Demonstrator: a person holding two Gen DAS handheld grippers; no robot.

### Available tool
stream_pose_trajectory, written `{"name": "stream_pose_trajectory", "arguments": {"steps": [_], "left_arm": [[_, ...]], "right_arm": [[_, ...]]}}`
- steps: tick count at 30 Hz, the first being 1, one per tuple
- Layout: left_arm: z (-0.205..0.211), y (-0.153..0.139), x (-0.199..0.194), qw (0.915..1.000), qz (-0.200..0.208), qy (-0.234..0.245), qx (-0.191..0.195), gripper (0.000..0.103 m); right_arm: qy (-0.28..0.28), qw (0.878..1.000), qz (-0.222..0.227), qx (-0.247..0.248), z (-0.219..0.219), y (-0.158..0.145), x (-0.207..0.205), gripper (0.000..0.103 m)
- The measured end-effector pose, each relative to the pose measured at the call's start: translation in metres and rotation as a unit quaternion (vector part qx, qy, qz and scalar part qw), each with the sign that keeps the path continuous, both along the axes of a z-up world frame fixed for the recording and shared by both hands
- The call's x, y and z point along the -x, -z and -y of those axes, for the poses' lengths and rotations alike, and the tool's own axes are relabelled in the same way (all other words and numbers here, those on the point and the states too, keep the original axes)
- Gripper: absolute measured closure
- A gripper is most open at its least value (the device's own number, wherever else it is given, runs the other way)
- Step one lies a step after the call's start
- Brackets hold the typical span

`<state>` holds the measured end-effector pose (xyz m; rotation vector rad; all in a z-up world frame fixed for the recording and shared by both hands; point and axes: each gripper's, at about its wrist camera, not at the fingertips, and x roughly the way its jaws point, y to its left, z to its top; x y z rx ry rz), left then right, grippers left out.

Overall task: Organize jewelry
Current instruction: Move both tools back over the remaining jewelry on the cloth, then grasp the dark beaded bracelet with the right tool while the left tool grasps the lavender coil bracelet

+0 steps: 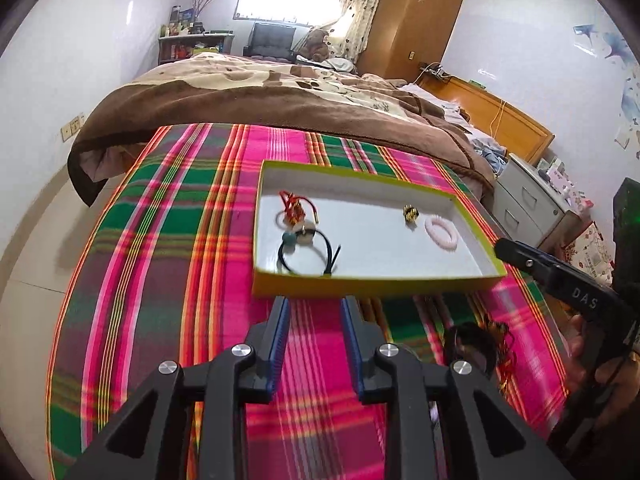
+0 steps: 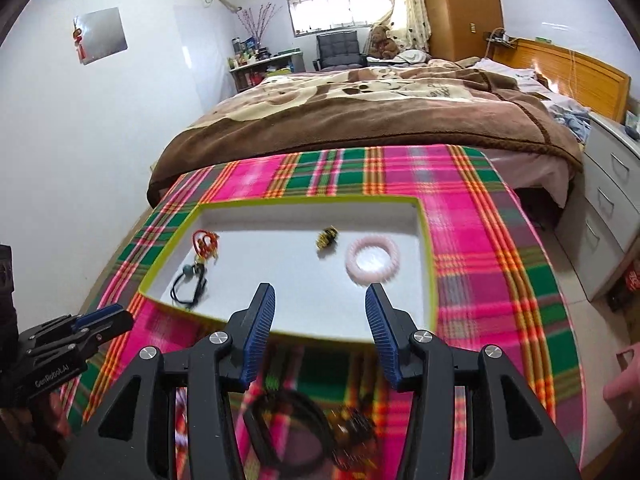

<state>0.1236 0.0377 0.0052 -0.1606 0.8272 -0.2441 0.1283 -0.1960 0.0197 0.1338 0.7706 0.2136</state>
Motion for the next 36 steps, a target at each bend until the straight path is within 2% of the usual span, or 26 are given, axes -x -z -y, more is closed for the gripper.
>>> {"name": "stream_pose_trajectory", "arguments": {"steps": [4, 12, 26, 29, 31, 34, 36], "left_arm": [[-0.005, 0.003, 0.015, 0.9999, 0.003, 0.001, 0.011, 0.077], [-0.007, 0.011, 0.049, 0.9998, 0.018, 0.002, 0.008, 0.077], [0.004, 0.026, 0.059, 0.9998, -0.002, 0.011, 0.013, 0.077], [0.005, 0.027, 0.059, 0.9997, -0.005, 0.013, 0.019, 0.077], [0.007, 0.026, 0.060, 0.9998, -0.004, 0.015, 0.015, 0.077], [0.010, 0.025, 0.060, 0.9996, -0.006, 0.019, 0.018, 0.077], [0.012, 0.026, 0.060, 0.9993, -0.010, 0.024, 0.026, 0.077]], "right_arm": [[0.003, 1.000, 0.003, 0.010, 0.013, 0.004, 0.017, 0.055], [-0.002, 1.000, -0.010, 0.009, 0.034, 0.026, 0.042, 0.055], [-0.028, 0.998, -0.046, -0.012, 0.034, 0.053, 0.046, 0.055], [-0.038, 0.998, -0.051, -0.015, 0.033, 0.056, 0.045, 0.065], [-0.041, 0.998, -0.052, -0.018, 0.032, 0.056, 0.044, 0.066], [-0.048, 0.997, -0.053, -0.021, 0.032, 0.056, 0.044, 0.075], [-0.049, 0.997, -0.054, -0.020, 0.031, 0.057, 0.043, 0.076]]}}
